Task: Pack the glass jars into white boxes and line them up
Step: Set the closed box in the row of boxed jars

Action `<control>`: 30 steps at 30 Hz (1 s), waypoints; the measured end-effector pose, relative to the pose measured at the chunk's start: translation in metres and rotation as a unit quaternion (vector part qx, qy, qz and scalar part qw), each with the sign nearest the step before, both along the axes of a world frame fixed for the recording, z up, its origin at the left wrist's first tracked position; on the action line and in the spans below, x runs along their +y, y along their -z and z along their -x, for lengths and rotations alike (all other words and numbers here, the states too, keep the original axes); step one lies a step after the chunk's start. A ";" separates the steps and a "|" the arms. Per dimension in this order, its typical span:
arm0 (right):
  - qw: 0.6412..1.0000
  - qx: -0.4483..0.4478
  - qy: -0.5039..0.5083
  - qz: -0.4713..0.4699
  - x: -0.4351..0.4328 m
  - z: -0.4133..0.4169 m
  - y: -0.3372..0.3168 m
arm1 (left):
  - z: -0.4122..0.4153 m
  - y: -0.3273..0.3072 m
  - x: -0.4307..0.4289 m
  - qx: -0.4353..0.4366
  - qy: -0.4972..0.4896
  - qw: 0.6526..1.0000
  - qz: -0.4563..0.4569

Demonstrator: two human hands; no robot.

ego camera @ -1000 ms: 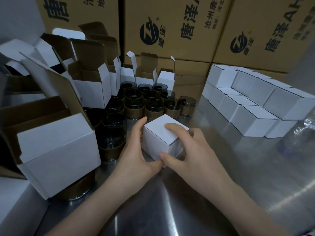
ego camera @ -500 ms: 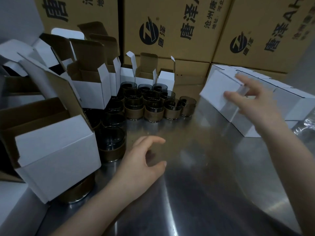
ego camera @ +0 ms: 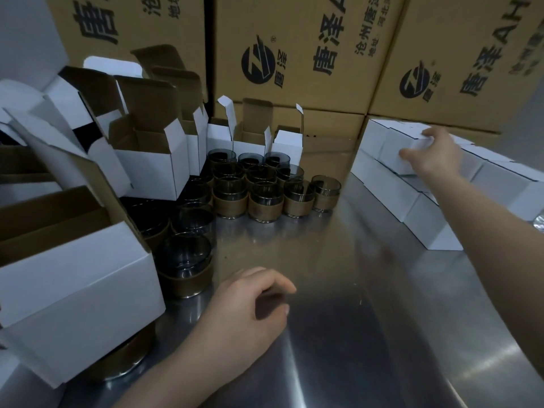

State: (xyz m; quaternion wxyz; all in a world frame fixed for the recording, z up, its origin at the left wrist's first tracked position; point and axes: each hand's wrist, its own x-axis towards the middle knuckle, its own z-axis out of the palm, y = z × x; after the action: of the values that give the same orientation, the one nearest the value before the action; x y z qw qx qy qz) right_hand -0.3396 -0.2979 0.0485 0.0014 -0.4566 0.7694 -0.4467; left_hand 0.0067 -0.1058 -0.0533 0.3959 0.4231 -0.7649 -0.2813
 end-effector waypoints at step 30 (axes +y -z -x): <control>0.976 0.162 -0.142 0.031 -0.008 -0.089 0.007 | -0.003 0.000 0.001 0.013 -0.013 1.000 -0.010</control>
State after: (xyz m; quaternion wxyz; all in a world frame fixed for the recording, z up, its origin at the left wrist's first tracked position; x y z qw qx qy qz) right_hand -0.2507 -0.3057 0.0414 -0.0737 -0.6273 0.6725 -0.3858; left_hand 0.0094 -0.1051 -0.0537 0.4054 0.4327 -0.7514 -0.2895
